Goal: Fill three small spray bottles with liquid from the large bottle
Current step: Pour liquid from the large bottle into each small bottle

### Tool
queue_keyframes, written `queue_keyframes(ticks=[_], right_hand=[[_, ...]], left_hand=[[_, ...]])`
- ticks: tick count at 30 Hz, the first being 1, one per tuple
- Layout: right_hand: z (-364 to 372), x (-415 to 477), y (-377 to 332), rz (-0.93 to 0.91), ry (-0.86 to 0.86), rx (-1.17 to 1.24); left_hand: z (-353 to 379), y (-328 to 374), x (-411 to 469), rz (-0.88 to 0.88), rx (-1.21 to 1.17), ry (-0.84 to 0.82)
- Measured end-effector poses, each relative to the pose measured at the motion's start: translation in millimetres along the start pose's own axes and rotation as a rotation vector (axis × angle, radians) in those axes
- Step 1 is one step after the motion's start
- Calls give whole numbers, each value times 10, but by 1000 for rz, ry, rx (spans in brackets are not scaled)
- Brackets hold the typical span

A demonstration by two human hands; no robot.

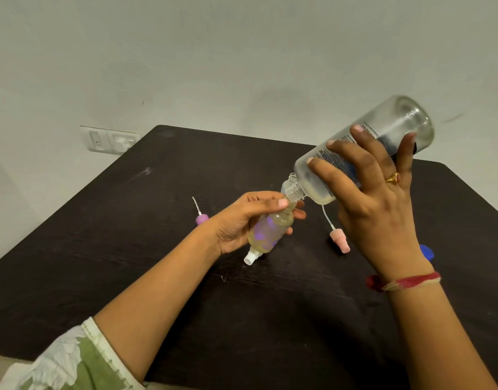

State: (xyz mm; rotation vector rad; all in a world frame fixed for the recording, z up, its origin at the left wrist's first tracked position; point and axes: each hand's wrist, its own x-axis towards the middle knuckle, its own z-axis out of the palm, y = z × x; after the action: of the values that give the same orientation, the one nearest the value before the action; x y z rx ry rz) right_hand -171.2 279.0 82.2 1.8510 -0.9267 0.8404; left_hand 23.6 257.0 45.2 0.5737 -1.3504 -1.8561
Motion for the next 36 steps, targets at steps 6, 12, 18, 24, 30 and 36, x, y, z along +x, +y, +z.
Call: queue_keyframes(ticks=[6,12,18,24,30,36], right_hand=[[26,-15,-13,16,-26,10],[84,-61,-12,158,-88,100],[79,-100,-30,314,-126,180],[52,-108,-52,519,-55,233],[6,-75,-81,727,0,390],[64,-62,-67,946,120,707]], left_hand=[[-46,-23,14,7,-2,-8],[-79,-33,35,14,-75,-27],[-106,-20,37,42,-94,-17],[-129,-19,43,57,-92,-22],[-141,-28,48,84,-75,1],[-186,7,55,190,-61,71]])
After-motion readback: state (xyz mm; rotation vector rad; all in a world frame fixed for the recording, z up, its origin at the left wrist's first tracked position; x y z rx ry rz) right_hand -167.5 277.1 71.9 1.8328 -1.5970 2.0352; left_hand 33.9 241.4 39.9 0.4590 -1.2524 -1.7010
